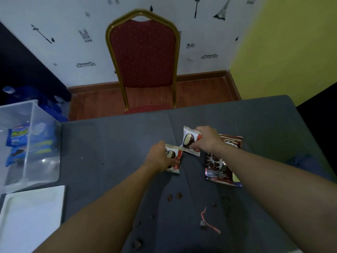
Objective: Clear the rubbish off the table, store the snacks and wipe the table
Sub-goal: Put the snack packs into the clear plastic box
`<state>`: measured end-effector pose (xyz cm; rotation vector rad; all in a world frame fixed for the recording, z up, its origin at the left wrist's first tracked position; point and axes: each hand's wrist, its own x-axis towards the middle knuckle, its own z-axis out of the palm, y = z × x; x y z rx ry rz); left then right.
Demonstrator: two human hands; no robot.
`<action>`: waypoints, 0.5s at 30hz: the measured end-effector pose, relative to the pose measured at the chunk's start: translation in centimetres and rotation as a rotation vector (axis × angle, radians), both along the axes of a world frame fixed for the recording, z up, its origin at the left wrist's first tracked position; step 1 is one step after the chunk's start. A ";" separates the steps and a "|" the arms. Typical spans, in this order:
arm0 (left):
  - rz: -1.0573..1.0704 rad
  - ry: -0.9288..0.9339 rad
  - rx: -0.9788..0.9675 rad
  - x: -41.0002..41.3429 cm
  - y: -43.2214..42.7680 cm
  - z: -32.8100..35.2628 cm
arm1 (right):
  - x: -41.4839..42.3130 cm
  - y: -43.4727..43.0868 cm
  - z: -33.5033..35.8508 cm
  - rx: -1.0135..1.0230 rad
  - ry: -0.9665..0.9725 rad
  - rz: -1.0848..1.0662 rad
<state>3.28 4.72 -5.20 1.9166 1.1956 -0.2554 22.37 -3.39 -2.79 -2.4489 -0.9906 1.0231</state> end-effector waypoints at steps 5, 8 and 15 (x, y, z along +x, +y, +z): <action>0.074 -0.062 0.059 -3.4 2.4 2.7 | -2.0 1.3 2.5 0.077 0.089 -0.064; 0.149 -0.122 0.055 -6.1 3.9 4.6 | -3.9 2.4 4.0 0.141 0.124 -0.080; 0.284 -0.258 0.148 -13.0 8.0 9.5 | -9.4 6.9 6.8 0.293 0.175 -0.047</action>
